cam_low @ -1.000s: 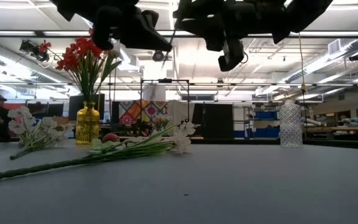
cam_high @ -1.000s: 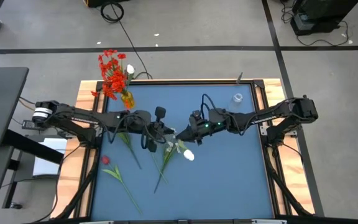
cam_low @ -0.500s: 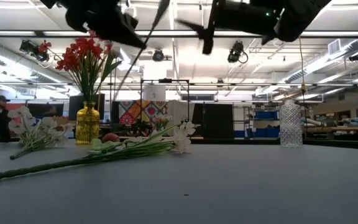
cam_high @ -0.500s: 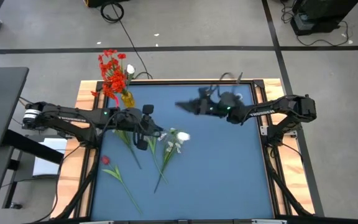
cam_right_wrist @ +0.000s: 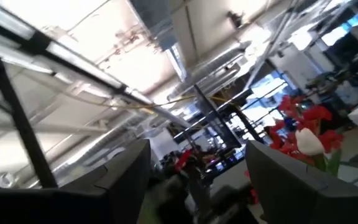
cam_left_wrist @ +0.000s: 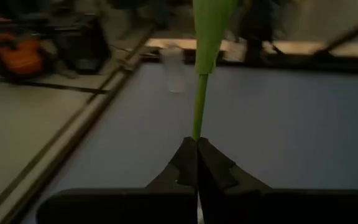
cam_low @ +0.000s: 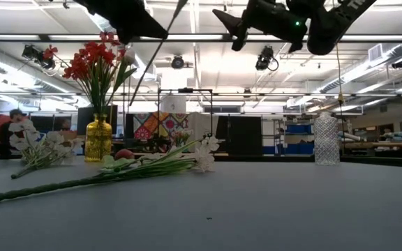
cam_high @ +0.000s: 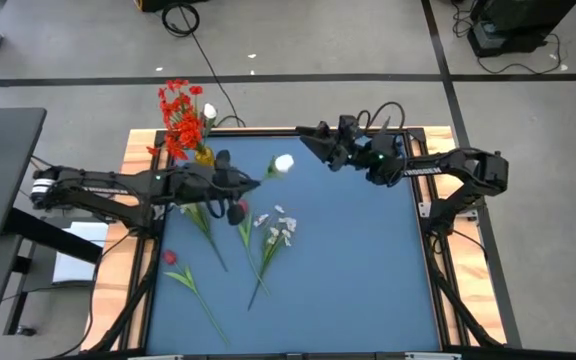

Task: Sort flowers into vase by color
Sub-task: Put the white flowers into the yellow transparent flower vase

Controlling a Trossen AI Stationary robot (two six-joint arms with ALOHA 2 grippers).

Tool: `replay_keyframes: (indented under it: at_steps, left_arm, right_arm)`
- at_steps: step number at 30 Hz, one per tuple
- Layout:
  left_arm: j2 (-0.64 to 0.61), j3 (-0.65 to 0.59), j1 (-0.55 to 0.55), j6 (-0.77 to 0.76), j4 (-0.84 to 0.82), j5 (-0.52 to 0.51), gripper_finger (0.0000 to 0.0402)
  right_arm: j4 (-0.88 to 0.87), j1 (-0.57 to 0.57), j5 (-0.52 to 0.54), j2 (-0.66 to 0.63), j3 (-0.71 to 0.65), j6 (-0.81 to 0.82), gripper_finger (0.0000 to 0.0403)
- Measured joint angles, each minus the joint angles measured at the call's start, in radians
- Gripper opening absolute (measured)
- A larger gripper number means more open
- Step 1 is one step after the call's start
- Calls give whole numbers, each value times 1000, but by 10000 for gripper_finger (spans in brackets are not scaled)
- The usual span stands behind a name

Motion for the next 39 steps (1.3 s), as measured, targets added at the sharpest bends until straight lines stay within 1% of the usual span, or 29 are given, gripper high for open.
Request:
replay_keyframes:
  at_steps: [3, 6, 7, 9, 11, 12, 13, 14, 16, 19, 21, 22, 24, 26, 27, 28, 29, 31, 33, 35, 39]
  left_arm:
    - [-35, 0, 24, -23, 4, -64, 0]
    - [-52, -6, 48, -33, 66, -110, 0]
    - [-51, -29, 58, -35, 147, -113, 0]
    - [-46, -102, 82, -52, 360, -106, 0]
    - [-22, -181, 113, -104, 591, -75, 0]
    - [-10, -215, 127, -135, 669, -67, 0]
    - [-5, -247, 140, -163, 714, -69, 0]
    - [-4, -270, 154, -186, 729, -84, 0]
    - [-5, -293, 182, -205, 727, -137, 0]
    - [-40, -305, 232, -180, 726, -200, 0]
    - [-78, -301, 262, -124, 723, -219, 0]
    - [-99, -298, 271, -68, 711, -234, 0]
    - [-148, -296, 280, 39, 655, -305, 0]
    - [-192, -296, 294, 73, 593, -364, 0]
    - [-216, -296, 302, 72, 556, -375, 0]
    - [-240, -296, 307, 73, 524, -378, 0]
    - [-259, -296, 309, 73, 495, -380, 0]
    - [-296, -296, 308, 73, 421, -390, 0]
    - [-323, -296, 312, 74, 355, -409, 0]
    - [-348, -296, 323, 74, 318, -422, 0]
    - [-365, -296, 371, 58, 288, -448, 0]
  right_arm:
    - [15, -42, -87, 0, 0, -6, 270]
    - [-15, -77, -188, 0, 0, -41, 269]
    - [-31, -84, -210, 0, 0, -79, 269]
    - [-85, -96, -230, 0, 0, -178, 269]
    - [-140, -108, -235, 0, 0, -247, 269]
    - [-163, -117, -238, 0, 0, -252, 269]
    - [-178, -130, -235, 0, 0, -220, 268]
    - [-194, -148, -223, 0, 0, -149, 267]
    - [-211, -195, -213, 0, -1, -7, 260]
    - [-166, -251, -228, 1, -24, 28, 241]
    - [-109, -283, -271, 1, -42, 50, 226]
    - [-84, -297, -295, 1, -50, 67, 217]
    - [-22, -320, -335, 0, -75, 108, 202]
    - [53, -342, -372, 0, -106, 170, 189]
    - [97, -348, -377, 0, -122, 202, 182]
    - [151, -352, -363, 0, -144, 242, 176]
    - [212, -355, -327, 0, -168, 276, 169]
    - [321, -356, -225, 0, -214, 305, 158]
    - [314, -366, -154, -16, -248, 294, 149]
    - [304, -379, -146, -17, -270, 270, 142]
    - [308, -399, -168, -17, -299, 264, 135]
